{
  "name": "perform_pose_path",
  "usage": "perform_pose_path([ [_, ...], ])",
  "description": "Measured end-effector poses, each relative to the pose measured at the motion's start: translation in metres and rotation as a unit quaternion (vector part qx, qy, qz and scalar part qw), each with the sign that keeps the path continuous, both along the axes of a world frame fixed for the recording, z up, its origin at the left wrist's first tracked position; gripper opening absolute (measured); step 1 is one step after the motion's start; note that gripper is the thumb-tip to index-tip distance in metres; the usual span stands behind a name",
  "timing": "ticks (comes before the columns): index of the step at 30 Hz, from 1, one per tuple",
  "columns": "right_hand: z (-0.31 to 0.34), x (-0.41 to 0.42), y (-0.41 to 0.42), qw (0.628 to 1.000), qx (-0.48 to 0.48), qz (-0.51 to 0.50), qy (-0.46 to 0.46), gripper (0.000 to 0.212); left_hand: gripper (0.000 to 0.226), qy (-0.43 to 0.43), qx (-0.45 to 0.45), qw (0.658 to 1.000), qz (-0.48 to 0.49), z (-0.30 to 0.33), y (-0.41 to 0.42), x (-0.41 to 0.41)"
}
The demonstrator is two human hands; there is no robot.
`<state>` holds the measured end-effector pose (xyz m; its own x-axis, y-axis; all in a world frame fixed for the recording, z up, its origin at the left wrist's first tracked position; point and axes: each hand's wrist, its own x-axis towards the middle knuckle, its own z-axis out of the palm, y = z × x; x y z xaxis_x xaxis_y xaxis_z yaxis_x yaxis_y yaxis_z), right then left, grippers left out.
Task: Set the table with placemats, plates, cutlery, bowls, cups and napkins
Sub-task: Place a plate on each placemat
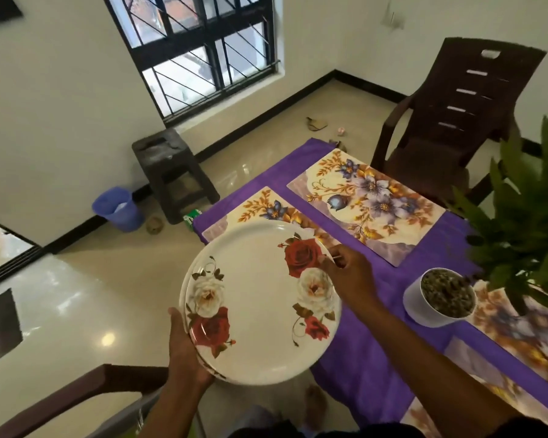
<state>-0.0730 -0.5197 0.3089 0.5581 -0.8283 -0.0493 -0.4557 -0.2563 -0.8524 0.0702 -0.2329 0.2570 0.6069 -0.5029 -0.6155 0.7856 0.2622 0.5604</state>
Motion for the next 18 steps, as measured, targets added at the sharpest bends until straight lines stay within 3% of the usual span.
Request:
perform_pose_path([
  [4,-0.001,0.007,-0.022,0.998,-0.042,0.009,0.036,0.021,0.090,0.014,0.018,1.000,-0.018,-0.001,-0.015,0.021],
  [12,0.002,0.020,-0.050,0.990,0.135,-0.022,0.012,0.012,0.106,0.030,0.033,0.993,-0.113,-0.017,-0.043,0.099],
  [14,0.000,0.023,-0.048,0.984,0.175,-0.041,0.022,0.007,0.118,0.059,-0.034,0.981,-0.184,-0.020,-0.042,0.118],
  [15,-0.001,0.025,-0.047,0.979,0.195,-0.052,0.023,0.004,0.118,0.040,-0.092,0.972,-0.212,-0.018,-0.042,0.132],
  [17,-0.003,0.028,-0.049,0.971,0.225,-0.077,0.018,0.003,0.110,-0.011,-0.103,0.965,-0.239,-0.019,-0.053,0.157],
  [18,-0.003,0.030,-0.051,0.967,0.237,-0.096,0.016,0.003,0.112,0.011,-0.160,0.949,-0.270,-0.017,-0.063,0.168],
])
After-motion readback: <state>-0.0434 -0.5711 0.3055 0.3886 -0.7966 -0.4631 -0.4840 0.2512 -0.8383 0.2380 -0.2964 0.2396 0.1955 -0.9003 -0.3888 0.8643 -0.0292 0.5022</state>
